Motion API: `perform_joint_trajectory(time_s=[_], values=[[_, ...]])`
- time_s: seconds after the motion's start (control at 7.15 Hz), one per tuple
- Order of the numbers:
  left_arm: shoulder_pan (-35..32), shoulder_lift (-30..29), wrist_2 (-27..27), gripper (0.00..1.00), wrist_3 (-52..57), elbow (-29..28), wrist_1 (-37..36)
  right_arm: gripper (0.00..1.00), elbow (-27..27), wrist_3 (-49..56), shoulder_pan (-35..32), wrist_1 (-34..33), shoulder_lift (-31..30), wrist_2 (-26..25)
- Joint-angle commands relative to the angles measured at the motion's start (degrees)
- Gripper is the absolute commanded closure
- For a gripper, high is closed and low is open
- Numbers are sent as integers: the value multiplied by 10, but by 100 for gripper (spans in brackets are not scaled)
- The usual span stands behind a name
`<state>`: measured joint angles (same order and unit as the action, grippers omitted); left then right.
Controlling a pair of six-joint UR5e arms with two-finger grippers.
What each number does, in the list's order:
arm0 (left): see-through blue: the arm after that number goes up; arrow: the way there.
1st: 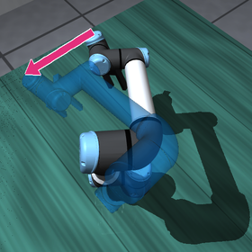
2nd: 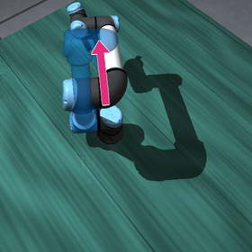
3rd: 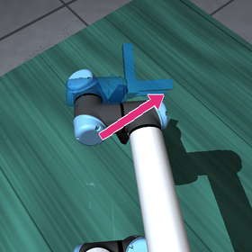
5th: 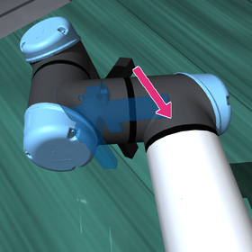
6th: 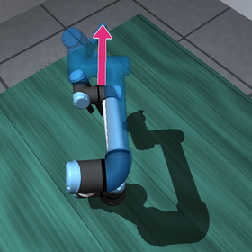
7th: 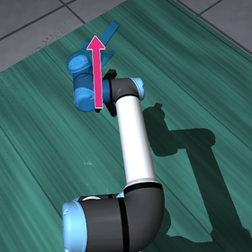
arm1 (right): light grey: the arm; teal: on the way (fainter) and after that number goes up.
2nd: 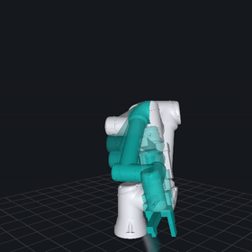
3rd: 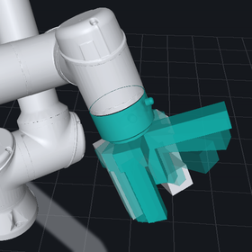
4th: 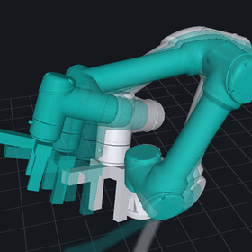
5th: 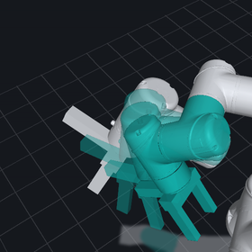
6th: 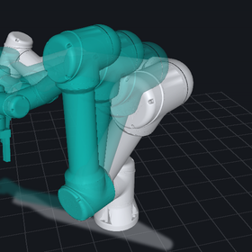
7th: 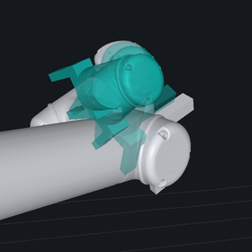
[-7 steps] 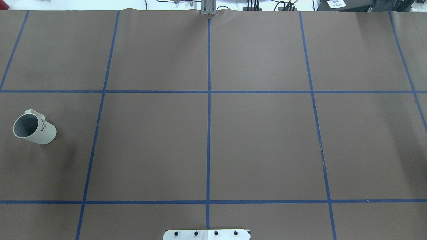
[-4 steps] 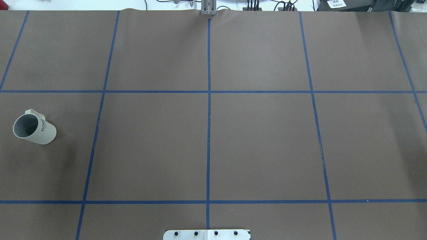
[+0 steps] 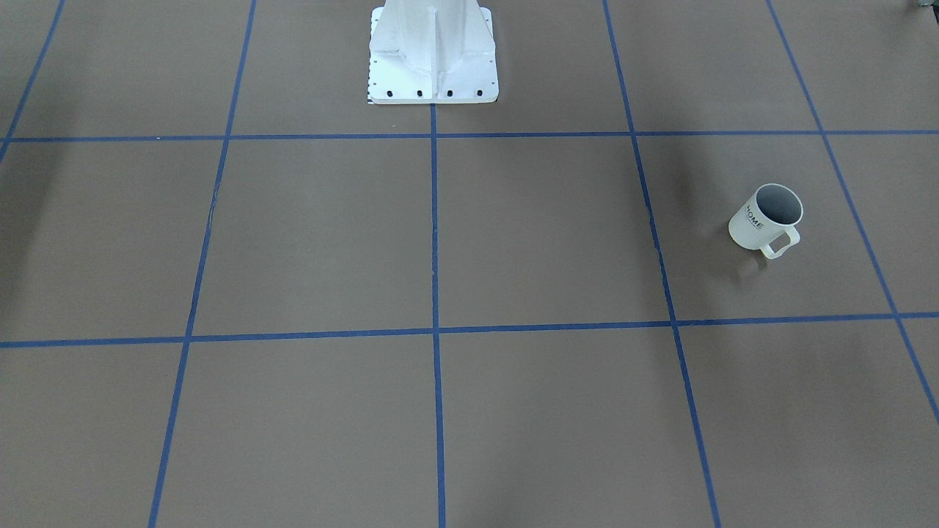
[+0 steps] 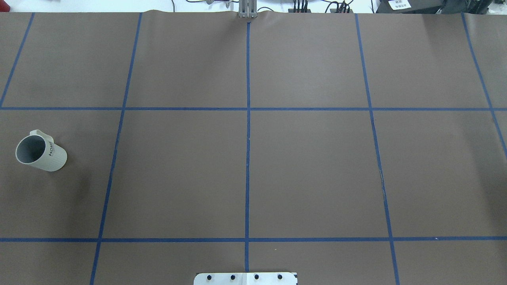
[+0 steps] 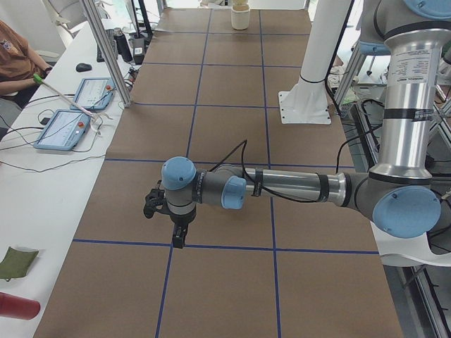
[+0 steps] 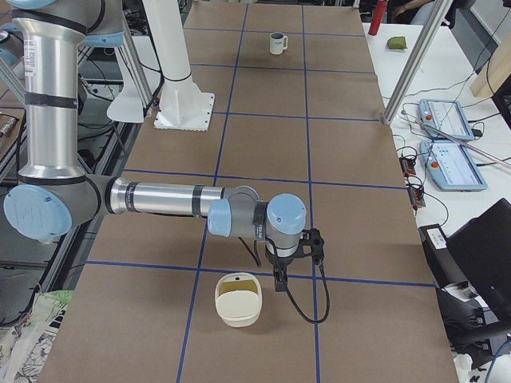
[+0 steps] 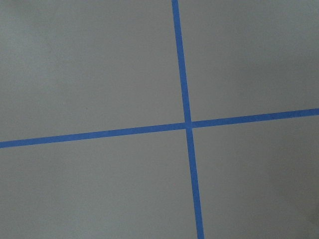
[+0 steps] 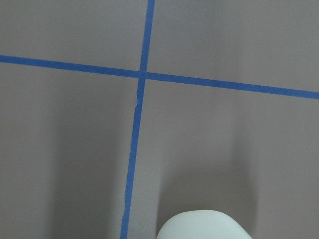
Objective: Left arm hands cup to right arm to dump lemon
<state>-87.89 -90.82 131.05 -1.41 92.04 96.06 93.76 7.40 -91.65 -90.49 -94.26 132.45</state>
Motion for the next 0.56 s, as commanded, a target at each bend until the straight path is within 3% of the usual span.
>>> perform_joint_trajectory(time_s=[0.0,0.42], values=[[0,-1,0,0,0,0,-1,0,0,-1,-1,1,0,1],[0,-2,0,0,1,-6,0,0,0,-1,-2,1,0,1]])
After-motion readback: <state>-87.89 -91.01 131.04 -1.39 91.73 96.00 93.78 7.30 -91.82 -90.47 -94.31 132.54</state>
